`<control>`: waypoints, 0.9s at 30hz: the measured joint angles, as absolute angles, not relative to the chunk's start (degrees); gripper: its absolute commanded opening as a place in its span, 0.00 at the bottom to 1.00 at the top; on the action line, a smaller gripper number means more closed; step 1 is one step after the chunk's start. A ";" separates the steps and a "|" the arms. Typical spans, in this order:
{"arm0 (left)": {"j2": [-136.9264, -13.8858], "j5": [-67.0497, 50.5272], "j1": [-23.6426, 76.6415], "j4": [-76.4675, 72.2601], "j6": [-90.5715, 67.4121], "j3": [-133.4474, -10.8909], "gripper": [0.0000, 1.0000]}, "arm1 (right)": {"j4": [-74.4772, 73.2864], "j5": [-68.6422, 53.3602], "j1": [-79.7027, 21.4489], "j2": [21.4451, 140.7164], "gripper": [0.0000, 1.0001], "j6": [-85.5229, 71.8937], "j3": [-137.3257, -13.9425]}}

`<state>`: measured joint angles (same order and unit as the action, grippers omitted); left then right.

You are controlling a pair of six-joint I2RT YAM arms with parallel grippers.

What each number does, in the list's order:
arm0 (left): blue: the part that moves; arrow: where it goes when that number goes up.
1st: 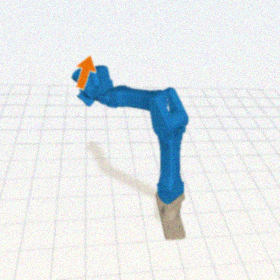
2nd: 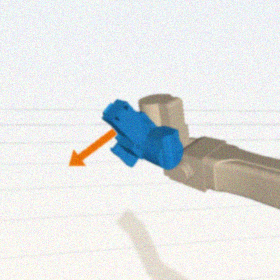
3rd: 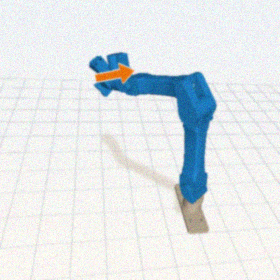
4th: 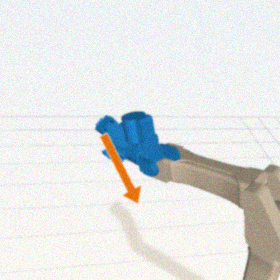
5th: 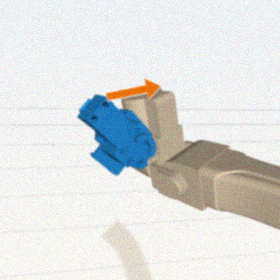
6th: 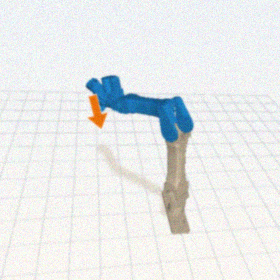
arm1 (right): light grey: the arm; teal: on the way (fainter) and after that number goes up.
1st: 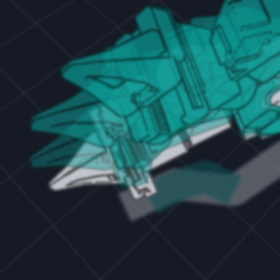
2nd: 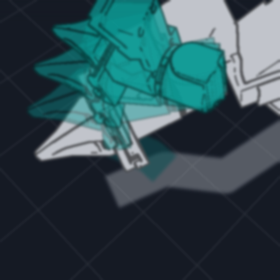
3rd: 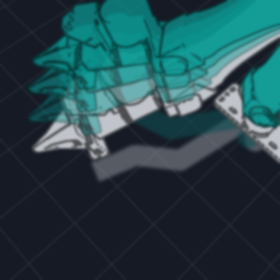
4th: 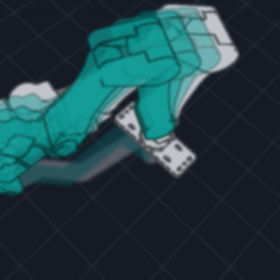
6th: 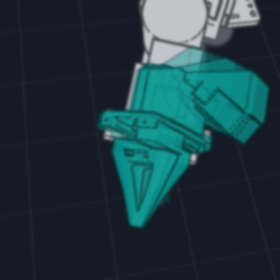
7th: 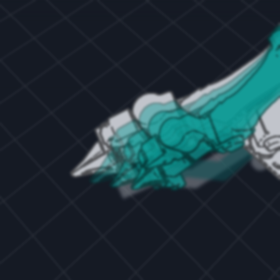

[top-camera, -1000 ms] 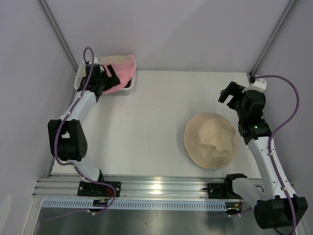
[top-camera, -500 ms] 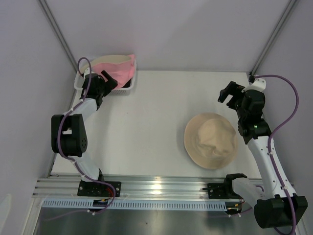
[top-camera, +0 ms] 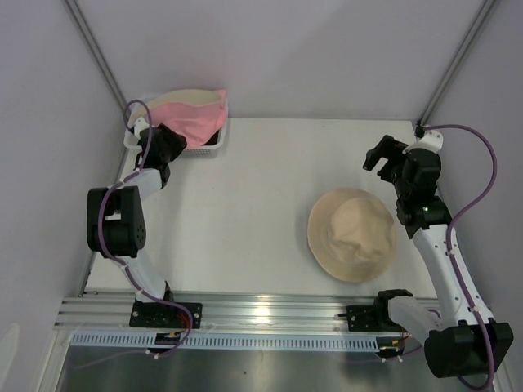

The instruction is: Stack the hats

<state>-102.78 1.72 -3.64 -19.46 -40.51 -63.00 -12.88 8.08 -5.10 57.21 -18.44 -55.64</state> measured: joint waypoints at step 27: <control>-93.56 -28.97 0.99 13.17 -16.19 -103.42 0.01 | -14.44 11.99 -5.04 53.08 0.99 -19.97 -57.67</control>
<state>-93.56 -28.97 0.99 13.17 -16.19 -103.42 -14.44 11.99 -5.04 53.08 -19.97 -57.67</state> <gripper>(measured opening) 0.017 0.993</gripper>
